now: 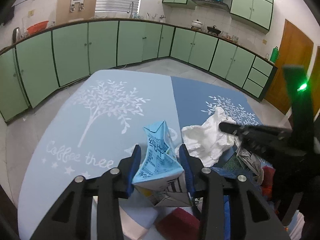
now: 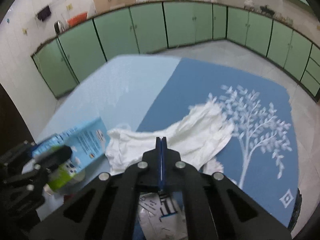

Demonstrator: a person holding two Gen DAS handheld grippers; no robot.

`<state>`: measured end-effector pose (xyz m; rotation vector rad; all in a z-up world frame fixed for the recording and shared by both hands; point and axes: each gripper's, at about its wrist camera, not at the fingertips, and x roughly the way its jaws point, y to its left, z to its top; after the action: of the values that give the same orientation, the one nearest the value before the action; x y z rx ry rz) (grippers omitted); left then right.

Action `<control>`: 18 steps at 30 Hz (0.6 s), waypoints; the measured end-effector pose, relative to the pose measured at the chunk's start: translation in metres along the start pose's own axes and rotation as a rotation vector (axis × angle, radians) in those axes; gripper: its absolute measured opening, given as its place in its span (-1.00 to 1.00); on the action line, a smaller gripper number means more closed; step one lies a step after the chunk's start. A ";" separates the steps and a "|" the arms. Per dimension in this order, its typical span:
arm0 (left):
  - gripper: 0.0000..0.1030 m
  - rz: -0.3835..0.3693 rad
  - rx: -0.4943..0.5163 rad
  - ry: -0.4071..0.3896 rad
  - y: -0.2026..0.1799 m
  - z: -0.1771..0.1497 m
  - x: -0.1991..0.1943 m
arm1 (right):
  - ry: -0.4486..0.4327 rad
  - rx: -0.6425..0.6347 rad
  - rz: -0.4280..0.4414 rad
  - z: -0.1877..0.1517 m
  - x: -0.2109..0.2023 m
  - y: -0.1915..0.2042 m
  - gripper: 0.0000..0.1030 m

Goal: Collect trash
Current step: 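Lift the milk carton with the left gripper while the right gripper grasps a white carton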

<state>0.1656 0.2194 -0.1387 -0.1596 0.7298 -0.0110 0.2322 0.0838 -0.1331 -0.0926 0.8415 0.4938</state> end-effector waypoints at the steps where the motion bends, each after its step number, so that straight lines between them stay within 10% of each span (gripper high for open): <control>1: -0.24 0.002 -0.001 -0.001 -0.001 -0.001 0.000 | -0.024 0.004 0.000 0.001 -0.007 -0.002 -1.00; 7: -0.23 0.015 0.006 0.015 -0.003 -0.001 0.001 | -0.055 0.051 -0.011 0.003 -0.029 -0.024 -1.00; 12: 0.15 0.029 0.003 0.071 -0.004 -0.003 0.012 | -0.064 0.079 -0.017 0.001 -0.042 -0.035 -0.93; 17: 0.11 0.052 0.011 0.080 -0.004 -0.002 0.021 | -0.045 0.070 -0.010 -0.016 -0.055 -0.039 -0.67; 18: -0.14 0.054 0.007 0.077 -0.004 -0.001 0.022 | -0.044 0.068 -0.004 -0.021 -0.058 -0.038 -0.54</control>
<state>0.1813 0.2138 -0.1532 -0.1335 0.8102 0.0322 0.2031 0.0222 -0.1087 -0.0206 0.8143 0.4616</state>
